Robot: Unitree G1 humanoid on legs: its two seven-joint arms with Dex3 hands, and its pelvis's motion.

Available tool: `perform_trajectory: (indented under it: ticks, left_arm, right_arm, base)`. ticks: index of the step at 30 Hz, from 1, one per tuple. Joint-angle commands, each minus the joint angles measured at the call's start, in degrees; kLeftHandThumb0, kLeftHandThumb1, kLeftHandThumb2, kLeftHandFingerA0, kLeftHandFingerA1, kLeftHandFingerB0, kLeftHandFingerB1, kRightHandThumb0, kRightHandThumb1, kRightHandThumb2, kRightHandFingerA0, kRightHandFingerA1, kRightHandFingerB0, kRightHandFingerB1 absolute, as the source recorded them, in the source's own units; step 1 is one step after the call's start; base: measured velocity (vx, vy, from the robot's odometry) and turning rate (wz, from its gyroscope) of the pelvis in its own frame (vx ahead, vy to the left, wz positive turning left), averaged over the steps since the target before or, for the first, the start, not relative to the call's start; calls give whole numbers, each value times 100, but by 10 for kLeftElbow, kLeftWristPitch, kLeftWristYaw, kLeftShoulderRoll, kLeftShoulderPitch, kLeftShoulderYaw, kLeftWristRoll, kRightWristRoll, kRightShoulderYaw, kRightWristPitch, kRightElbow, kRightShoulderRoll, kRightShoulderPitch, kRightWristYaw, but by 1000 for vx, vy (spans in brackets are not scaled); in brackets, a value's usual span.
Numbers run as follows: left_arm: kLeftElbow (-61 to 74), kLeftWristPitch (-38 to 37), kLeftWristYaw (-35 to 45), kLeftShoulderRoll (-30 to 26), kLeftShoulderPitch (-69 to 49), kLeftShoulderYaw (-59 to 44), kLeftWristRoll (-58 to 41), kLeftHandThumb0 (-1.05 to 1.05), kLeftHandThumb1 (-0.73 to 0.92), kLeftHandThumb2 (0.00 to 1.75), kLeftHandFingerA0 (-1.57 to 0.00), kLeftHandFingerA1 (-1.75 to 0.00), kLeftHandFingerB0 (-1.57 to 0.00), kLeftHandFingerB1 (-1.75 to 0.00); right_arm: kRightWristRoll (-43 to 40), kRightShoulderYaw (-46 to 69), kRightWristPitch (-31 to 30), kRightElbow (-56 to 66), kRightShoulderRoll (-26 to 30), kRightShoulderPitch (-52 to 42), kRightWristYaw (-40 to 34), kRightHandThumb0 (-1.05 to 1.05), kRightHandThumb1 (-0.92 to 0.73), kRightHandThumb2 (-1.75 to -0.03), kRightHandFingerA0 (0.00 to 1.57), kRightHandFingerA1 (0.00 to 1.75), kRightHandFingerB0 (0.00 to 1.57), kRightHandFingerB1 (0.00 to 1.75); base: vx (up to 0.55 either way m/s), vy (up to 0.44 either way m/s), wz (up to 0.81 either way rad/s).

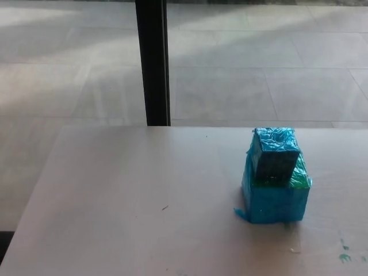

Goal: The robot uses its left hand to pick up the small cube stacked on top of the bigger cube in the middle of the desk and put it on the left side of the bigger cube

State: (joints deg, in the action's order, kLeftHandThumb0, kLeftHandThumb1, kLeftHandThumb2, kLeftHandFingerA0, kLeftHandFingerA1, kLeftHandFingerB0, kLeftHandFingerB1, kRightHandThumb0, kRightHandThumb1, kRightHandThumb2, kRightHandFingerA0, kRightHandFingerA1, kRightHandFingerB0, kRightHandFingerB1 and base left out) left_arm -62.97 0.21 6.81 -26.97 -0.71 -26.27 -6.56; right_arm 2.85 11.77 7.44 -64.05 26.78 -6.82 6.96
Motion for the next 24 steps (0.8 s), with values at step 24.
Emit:
perform_trajectory:
  ticks: [24]
  left_arm:
    - [396,153,68,-87,255,229,84,-93,57,98,-4,-36,-12,-18]
  right_arm:
    - [-42,8,-45,11,45,52,139,-55,-52,-90,50,69,34,54]
  base:
    - [0,0,1]
